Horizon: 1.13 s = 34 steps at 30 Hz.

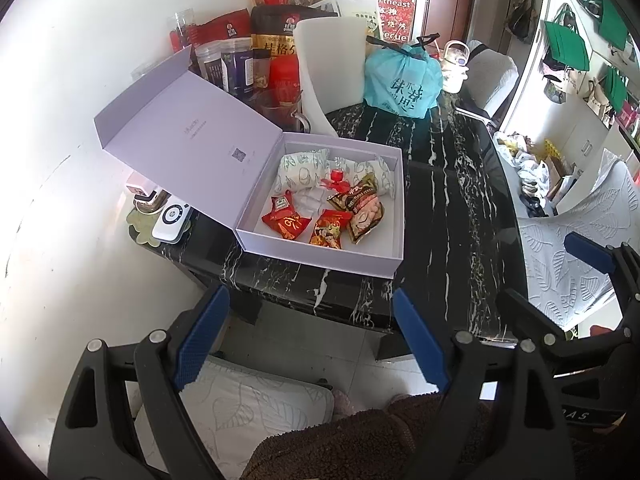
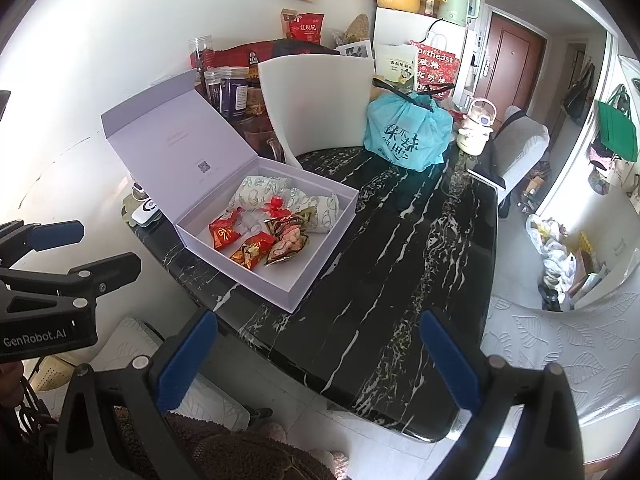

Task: Organize objects

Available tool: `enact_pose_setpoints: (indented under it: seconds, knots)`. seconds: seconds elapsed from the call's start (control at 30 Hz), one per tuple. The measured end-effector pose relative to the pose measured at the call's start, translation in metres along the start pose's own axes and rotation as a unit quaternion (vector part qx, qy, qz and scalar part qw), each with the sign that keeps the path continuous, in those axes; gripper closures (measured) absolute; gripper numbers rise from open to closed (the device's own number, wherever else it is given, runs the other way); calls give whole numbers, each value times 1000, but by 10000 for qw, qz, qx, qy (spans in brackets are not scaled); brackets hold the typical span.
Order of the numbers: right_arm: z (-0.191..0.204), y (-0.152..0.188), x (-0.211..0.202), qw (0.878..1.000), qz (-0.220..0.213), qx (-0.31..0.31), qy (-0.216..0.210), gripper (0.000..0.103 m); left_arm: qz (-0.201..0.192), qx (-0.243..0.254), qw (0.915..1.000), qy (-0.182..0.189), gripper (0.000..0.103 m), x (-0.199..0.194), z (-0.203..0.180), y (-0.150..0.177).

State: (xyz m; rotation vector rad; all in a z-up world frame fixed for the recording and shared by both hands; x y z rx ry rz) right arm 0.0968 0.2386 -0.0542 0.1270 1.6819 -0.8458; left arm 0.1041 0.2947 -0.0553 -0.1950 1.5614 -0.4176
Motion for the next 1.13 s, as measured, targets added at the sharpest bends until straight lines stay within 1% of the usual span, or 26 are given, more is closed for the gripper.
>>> enact_pose_setpoints:
  seconds: [0.67, 0.77, 1.0, 1.13]
  knots:
    - [-4, 11, 0, 9999, 72, 99, -24, 1, 137, 64, 9999, 3, 17, 5, -8, 9]
    - [-6, 13, 1, 9999, 85, 126, -37, 1, 166, 79, 9998, -5, 14, 6, -9, 9]
    - [-10, 18, 6, 9996, 192, 183, -51, 1, 278, 79, 9995, 100, 13, 15, -13, 11]
    - [-15, 24, 11, 9991, 327, 253, -68, 1, 368, 84, 9991, 172, 13, 21, -19, 12]
Point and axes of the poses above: each gripper's, at about its wrist camera, not at the fingertips, and x roughly the way its jaws point, z to its left, y to its underside, the point moved 5 cm from there along x, roughly the way its jaws point, and after that the axes turned 12 degrees about z, right-handed, at the moved point
